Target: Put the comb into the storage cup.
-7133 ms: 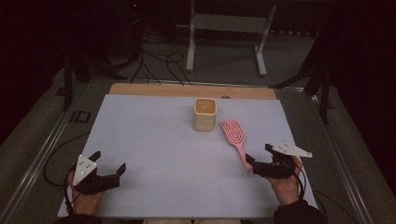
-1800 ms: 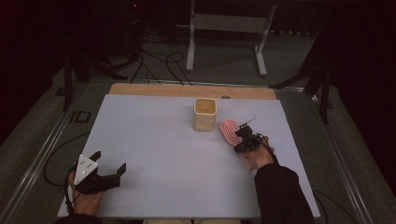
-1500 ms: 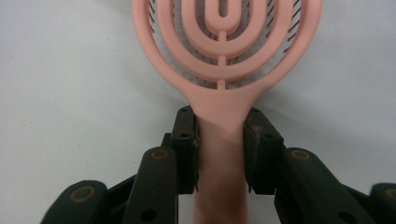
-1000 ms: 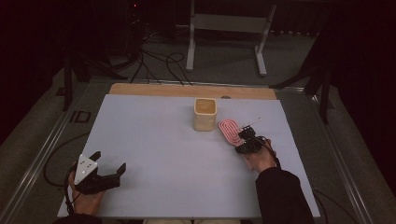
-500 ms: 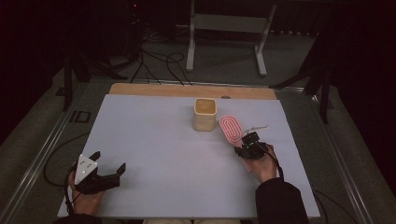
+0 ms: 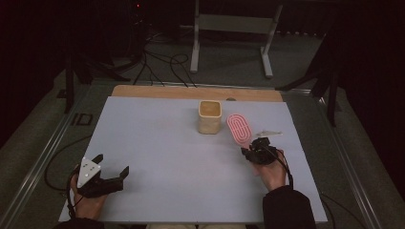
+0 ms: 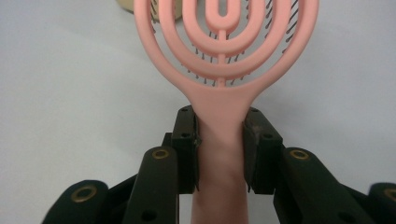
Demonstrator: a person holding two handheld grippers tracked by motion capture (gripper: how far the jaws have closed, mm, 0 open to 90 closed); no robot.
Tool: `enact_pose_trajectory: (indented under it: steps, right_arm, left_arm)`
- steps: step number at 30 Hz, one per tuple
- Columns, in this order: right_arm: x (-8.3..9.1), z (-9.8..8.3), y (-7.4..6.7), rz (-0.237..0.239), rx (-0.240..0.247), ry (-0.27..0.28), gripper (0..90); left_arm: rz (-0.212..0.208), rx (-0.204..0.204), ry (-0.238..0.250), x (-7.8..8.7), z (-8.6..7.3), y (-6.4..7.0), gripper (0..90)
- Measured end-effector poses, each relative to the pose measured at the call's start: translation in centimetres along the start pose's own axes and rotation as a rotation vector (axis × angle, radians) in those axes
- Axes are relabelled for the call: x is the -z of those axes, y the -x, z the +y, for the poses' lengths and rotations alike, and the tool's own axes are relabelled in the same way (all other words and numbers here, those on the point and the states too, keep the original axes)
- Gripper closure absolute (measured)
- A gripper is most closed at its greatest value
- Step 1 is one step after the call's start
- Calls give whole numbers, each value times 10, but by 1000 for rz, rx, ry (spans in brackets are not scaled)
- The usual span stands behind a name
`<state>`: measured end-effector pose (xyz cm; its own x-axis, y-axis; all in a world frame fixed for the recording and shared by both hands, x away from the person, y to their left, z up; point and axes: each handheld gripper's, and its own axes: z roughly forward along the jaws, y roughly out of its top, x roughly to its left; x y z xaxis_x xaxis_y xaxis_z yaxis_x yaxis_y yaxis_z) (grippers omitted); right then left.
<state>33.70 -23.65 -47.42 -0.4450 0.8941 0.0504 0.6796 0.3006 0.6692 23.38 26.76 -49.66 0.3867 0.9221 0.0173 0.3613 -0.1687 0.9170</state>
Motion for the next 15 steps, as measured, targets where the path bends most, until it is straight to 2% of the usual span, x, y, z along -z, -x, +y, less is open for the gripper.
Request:
enact_pose_trajectory:
  steps: [3,13,15]
  right_arm:
    - [3,1,-2,7,-1,20,694]
    - [10,3,-6,21,3,57,694]
    - [11,4,-8,23,7,63,695]
  left_arm:
    - [5,3,-4,0,0,1,3]
    - [-5,57,0,-1,7,5,3]
    - [-7,51,-7,-2,10,7,3]
